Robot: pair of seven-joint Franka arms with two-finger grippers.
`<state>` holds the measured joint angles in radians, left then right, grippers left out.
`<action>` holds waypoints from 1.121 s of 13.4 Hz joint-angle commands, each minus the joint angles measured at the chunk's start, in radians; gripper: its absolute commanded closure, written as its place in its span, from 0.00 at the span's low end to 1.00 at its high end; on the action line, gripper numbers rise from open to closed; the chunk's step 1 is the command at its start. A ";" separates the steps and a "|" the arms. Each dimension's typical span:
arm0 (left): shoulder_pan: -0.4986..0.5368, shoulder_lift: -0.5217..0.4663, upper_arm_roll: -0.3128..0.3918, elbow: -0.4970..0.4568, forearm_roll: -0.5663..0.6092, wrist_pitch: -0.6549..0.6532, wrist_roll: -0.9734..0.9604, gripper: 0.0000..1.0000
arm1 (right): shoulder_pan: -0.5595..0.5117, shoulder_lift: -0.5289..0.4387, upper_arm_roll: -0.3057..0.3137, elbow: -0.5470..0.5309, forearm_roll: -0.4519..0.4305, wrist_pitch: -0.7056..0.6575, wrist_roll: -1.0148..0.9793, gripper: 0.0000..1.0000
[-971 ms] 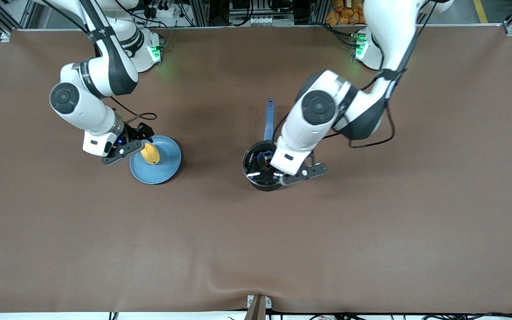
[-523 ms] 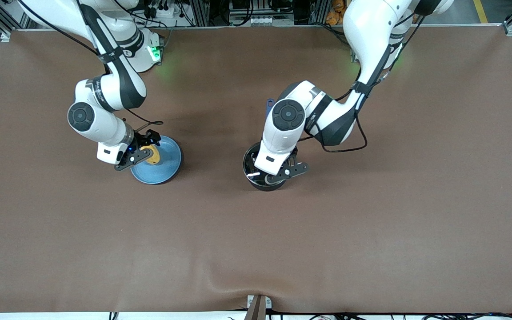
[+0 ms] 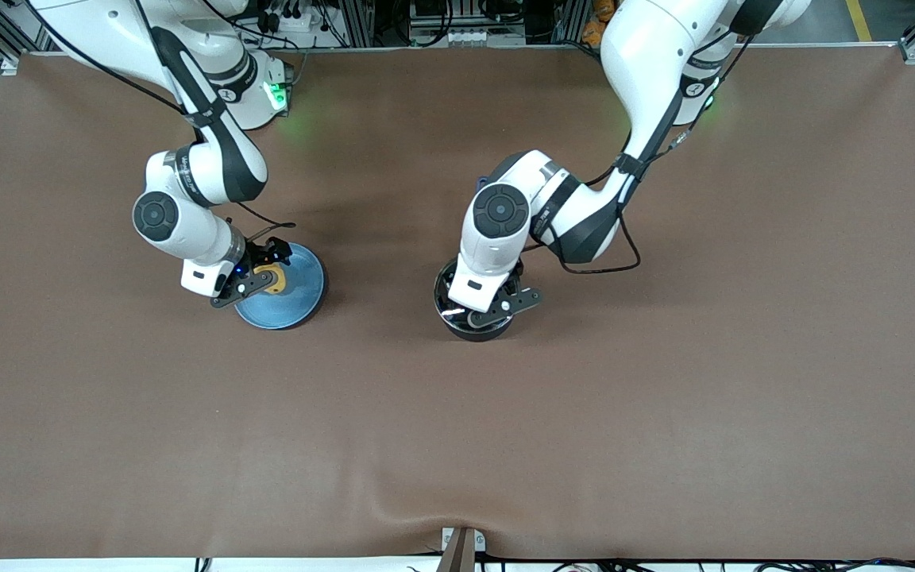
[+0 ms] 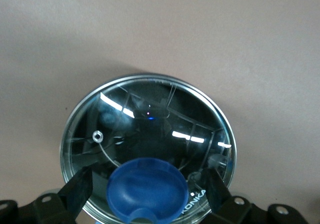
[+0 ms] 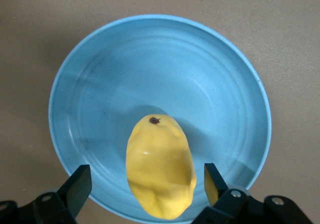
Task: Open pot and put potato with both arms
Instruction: 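Lift the glass lid with the left gripper while the right gripper grasps the potato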
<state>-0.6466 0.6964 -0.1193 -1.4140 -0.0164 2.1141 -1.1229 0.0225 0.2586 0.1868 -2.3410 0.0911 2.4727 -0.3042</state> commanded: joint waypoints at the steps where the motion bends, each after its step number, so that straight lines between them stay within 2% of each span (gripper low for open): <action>1: -0.019 0.018 0.009 0.029 0.027 0.001 -0.061 0.00 | -0.009 0.021 0.002 -0.021 0.009 0.084 -0.027 0.00; 4: -0.028 0.017 0.010 0.024 0.032 -0.002 -0.077 0.00 | -0.015 0.045 0.000 -0.021 0.007 0.109 -0.029 0.00; 6: -0.028 0.017 0.010 0.024 0.032 -0.005 -0.071 0.07 | -0.015 0.047 0.000 -0.021 0.007 0.111 -0.029 0.00; 7: -0.028 0.017 0.010 0.024 0.032 -0.005 -0.069 0.13 | -0.016 0.048 -0.012 -0.021 0.007 0.109 -0.030 0.00; 8: -0.027 0.017 0.010 0.024 0.032 -0.008 -0.069 0.25 | -0.016 0.050 -0.021 -0.021 0.007 0.109 -0.035 0.00; 9: -0.025 0.015 0.010 0.023 0.038 -0.011 -0.061 0.46 | -0.018 0.051 -0.021 -0.021 0.007 0.111 -0.035 0.00; 10: -0.025 0.012 0.010 0.021 0.061 -0.019 -0.057 0.75 | -0.018 0.053 -0.023 -0.020 0.007 0.111 -0.035 0.07; 11: -0.025 0.003 0.009 0.023 0.070 -0.048 -0.057 0.99 | -0.018 0.054 -0.026 -0.020 0.007 0.115 -0.033 0.19; 12: -0.025 -0.011 0.009 0.023 0.070 -0.066 -0.063 1.00 | -0.018 0.054 -0.029 -0.021 0.007 0.127 -0.035 0.35; 13: -0.022 -0.030 0.010 0.023 0.070 -0.095 -0.063 1.00 | -0.018 0.057 -0.029 -0.021 0.007 0.129 -0.035 0.44; 15: 0.004 -0.098 0.010 0.023 0.070 -0.173 -0.043 1.00 | -0.018 0.060 -0.029 -0.020 0.007 0.129 -0.032 0.53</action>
<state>-0.6606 0.6846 -0.1133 -1.3884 0.0246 2.0258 -1.1689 0.0170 0.3091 0.1525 -2.3412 0.0911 2.5261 -0.2978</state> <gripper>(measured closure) 0.335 0.383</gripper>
